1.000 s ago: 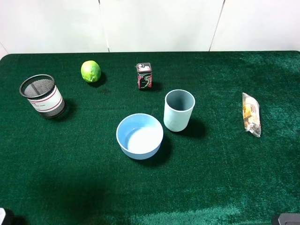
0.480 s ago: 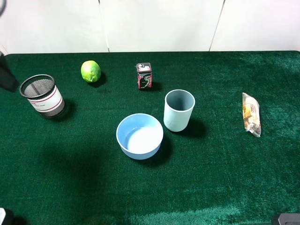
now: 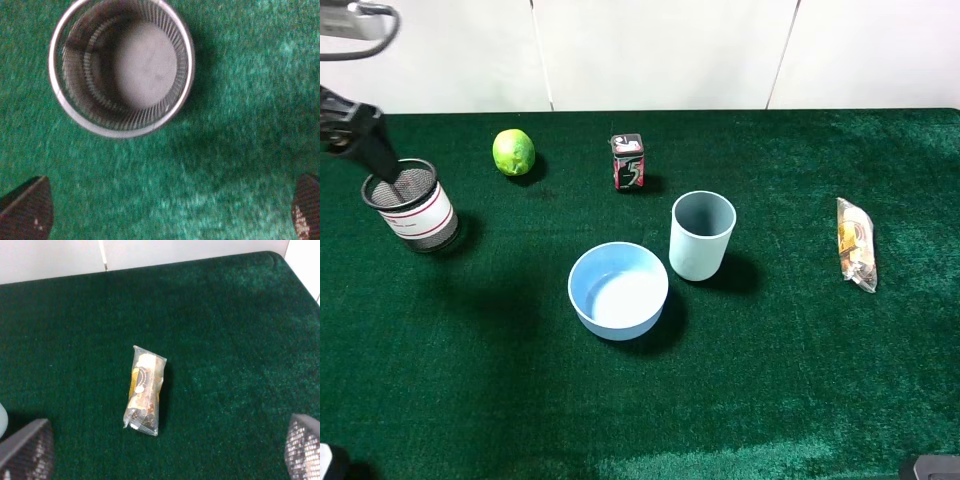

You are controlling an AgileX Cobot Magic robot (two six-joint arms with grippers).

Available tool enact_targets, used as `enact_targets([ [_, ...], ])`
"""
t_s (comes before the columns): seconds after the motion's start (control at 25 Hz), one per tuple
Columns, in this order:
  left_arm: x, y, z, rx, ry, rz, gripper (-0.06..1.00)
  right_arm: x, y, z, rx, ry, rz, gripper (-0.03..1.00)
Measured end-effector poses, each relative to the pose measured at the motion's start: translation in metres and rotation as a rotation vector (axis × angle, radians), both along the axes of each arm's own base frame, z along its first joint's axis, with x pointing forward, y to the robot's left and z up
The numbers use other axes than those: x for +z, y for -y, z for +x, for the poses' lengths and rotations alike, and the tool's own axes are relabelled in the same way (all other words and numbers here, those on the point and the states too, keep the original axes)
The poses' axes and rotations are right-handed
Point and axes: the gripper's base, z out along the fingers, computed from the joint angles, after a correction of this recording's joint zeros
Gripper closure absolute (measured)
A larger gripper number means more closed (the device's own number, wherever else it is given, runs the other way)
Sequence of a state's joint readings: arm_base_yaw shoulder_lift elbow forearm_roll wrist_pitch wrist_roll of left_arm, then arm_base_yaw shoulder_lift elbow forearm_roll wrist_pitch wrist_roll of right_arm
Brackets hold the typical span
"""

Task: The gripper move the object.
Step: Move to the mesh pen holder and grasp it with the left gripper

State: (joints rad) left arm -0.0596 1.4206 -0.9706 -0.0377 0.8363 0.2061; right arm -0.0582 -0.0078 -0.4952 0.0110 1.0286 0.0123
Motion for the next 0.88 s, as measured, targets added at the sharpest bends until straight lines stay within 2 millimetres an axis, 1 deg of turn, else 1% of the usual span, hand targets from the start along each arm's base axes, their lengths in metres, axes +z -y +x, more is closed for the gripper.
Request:
enact_targets([
  [0.24, -0.028, 0.013, 0.022, -0.036, 0.007, 0.003, -0.01, 0.0, 0.0, 0.0, 0.0, 0.0, 0.0, 0.28],
  [0.48, -0.056, 0.024, 0.039, -0.063, 0.008, 0.008, -0.01, 0.0, 0.0, 0.0, 0.0, 0.0, 0.001, 0.28],
  [0.68, -0.081, 0.029, 0.047, -0.074, -0.03, 0.014, -0.01, 0.0, 0.0, 0.0, 0.0, 0.0, 0.001, 0.28],
  [0.88, -0.098, 0.03, 0.052, -0.079, -0.061, 0.02, -0.01, 0.0, 0.0, 0.0, 0.0, 0.0, 0.001, 0.28],
])
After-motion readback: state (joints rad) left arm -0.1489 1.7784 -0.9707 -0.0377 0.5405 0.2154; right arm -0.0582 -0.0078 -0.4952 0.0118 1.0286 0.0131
